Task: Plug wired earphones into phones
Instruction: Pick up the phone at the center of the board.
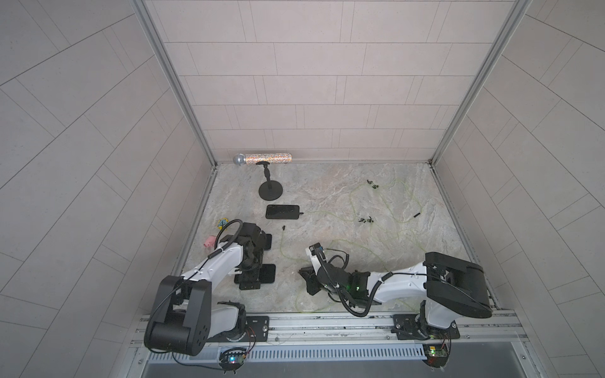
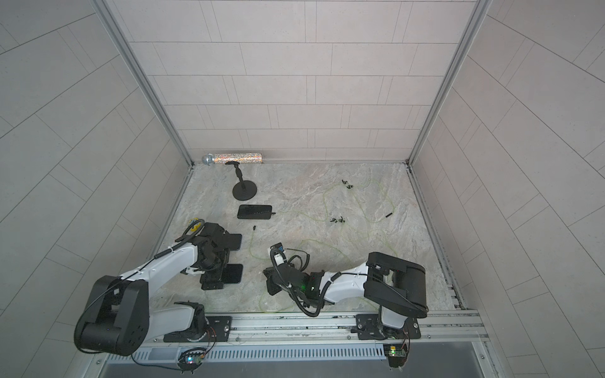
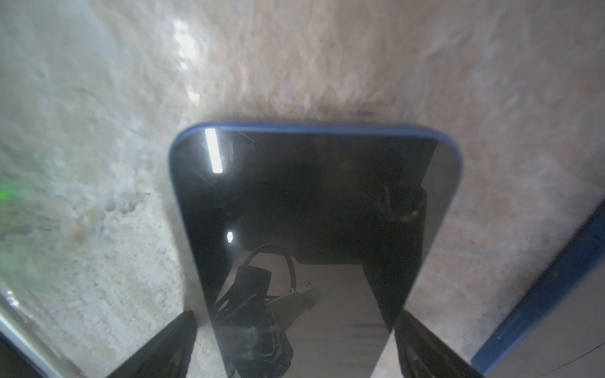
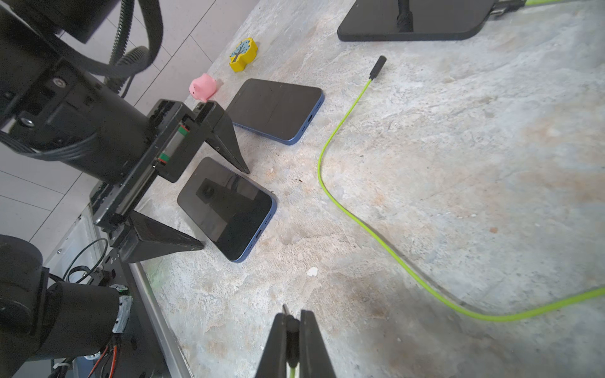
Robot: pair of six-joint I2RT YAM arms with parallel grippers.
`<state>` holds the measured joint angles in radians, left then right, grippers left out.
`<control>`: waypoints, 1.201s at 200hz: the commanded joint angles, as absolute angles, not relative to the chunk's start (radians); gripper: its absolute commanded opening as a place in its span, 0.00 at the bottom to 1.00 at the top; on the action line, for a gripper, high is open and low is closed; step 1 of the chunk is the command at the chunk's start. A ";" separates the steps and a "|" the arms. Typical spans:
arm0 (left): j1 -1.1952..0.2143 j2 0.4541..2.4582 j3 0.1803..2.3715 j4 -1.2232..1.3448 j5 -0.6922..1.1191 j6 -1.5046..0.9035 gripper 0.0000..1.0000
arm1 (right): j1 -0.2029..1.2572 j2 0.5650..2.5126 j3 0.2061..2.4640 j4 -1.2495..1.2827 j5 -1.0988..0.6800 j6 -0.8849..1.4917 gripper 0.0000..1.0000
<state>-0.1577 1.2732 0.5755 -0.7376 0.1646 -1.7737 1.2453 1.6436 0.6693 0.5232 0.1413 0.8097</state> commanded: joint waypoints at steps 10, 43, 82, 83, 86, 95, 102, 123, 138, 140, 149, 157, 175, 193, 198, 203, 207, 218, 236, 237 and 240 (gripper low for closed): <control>-0.180 1.297 0.501 -0.678 0.174 -1.852 0.93 | 1.253 1.658 0.654 0.552 0.168 0.831 0.00; -0.193 1.262 0.450 -0.644 0.170 -1.883 0.91 | 1.261 1.671 0.656 0.567 0.164 0.838 0.00; -0.195 1.243 0.440 -0.633 0.157 -1.892 0.84 | 1.273 1.699 0.674 0.575 0.159 0.851 0.00; -0.196 1.244 0.440 -0.633 0.157 -1.892 0.84 | 1.274 1.699 0.675 0.576 0.159 0.851 0.00; -0.197 1.245 0.440 -0.631 0.159 -1.891 0.84 | 1.275 1.702 0.677 0.575 0.158 0.852 0.00; -0.197 1.253 0.442 -0.628 0.166 -1.892 0.82 | 1.277 1.707 0.685 0.576 0.156 0.856 0.00; -0.197 1.258 0.441 -0.622 0.171 -1.891 0.80 | 1.280 1.711 0.692 0.576 0.156 0.856 0.00; -0.198 1.271 0.450 -0.614 0.183 -1.883 0.78 | 1.286 1.732 0.706 0.579 0.151 0.868 0.00; -0.199 1.272 0.455 -0.613 0.188 -1.876 0.77 | 1.289 1.747 0.711 0.597 0.144 0.892 0.00; -0.199 1.272 0.456 -0.614 0.189 -1.876 0.77 | 1.289 1.750 0.712 0.601 0.143 0.895 0.00; -0.200 1.271 0.456 -0.612 0.190 -1.877 0.77 | 1.289 1.761 0.715 0.610 0.138 0.913 0.00; -0.200 1.267 0.455 -0.612 0.191 -1.873 0.77 | 1.290 1.772 0.716 0.622 0.134 0.932 0.00; -0.200 1.255 0.455 -0.612 0.204 -1.873 0.77 | 1.290 1.794 0.725 0.639 0.133 0.966 0.00; -0.200 1.235 0.460 -0.614 0.203 -1.871 0.76 | 1.290 1.814 0.736 0.646 0.133 0.996 0.00; -0.200 1.227 0.461 -0.612 0.204 -1.871 0.76 | 1.290 1.820 0.740 0.644 0.133 1.006 0.00; -0.199 1.219 0.462 -0.614 0.207 -1.871 0.76 | 1.290 1.824 0.743 0.645 0.133 1.017 0.00; -0.199 1.214 0.463 -0.613 0.207 -1.870 0.76 | 1.290 1.828 0.747 0.646 0.131 1.023 0.00; -0.200 1.199 0.466 -0.617 0.209 -1.865 0.76 | 1.289 1.836 0.754 0.652 0.126 1.038 0.00; -0.199 1.176 0.466 -0.621 0.217 -1.862 0.76 | 1.289 1.848 0.759 0.673 0.114 1.067 0.00; -0.199 1.175 0.465 -0.621 0.217 -1.861 0.76 | 1.289 1.848 0.759 0.675 0.114 1.069 0.00; -0.200 1.172 0.466 -0.622 0.219 -1.859 0.76 | 1.289 1.850 0.760 0.677 0.114 1.074 0.00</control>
